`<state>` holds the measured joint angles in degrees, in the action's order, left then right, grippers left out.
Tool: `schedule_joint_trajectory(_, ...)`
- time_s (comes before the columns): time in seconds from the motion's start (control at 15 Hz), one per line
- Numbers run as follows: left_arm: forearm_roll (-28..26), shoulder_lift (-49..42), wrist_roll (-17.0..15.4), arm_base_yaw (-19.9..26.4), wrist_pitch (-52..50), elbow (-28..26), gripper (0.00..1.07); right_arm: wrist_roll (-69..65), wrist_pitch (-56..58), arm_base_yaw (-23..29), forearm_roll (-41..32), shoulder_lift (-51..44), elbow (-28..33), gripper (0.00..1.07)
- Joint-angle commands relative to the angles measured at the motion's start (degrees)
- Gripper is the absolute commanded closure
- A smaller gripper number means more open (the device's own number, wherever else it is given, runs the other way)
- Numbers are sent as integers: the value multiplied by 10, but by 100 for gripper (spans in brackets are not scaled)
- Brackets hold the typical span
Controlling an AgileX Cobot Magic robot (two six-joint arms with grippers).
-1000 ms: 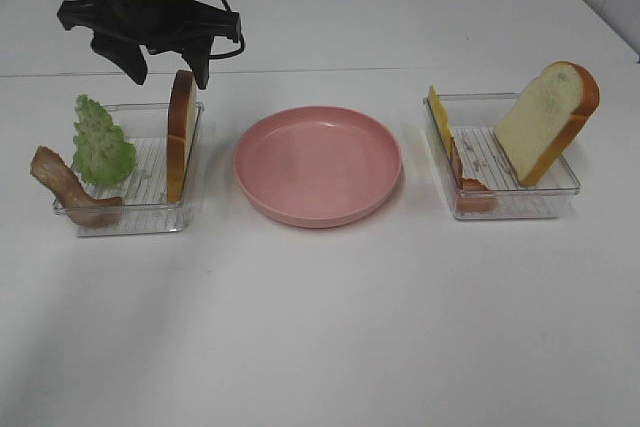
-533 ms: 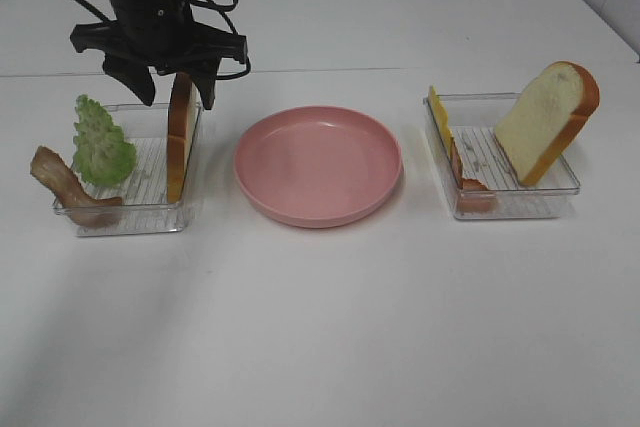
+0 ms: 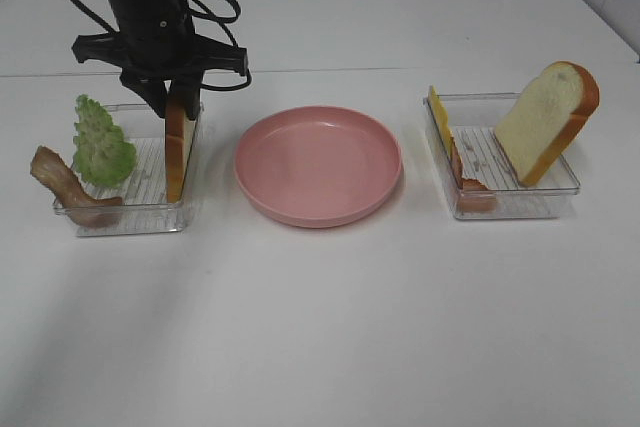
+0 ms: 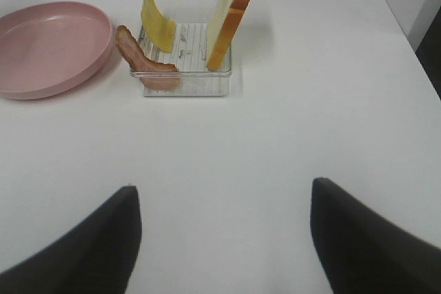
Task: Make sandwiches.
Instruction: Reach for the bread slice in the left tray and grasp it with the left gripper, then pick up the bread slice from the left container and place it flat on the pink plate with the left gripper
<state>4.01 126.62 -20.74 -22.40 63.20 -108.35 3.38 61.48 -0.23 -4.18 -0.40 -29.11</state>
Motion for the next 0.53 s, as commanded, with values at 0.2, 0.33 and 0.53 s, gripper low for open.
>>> schedule_joint_trajectory(0.2, 4, -3, -1, -2, 5, -2, 107, 4, -7, -5, 2, -3, 1, 41)
schedule_joint_trajectory(0.33, 5, -10, 3, -2, 12, -3, 107, 4, -7, -5, 2, -3, 1, 41)
schedule_joint_trajectory(0.53, 5, -38, 25, -2, 34, -5, 107, 4, -7, -5, 2, -3, 1, 41)
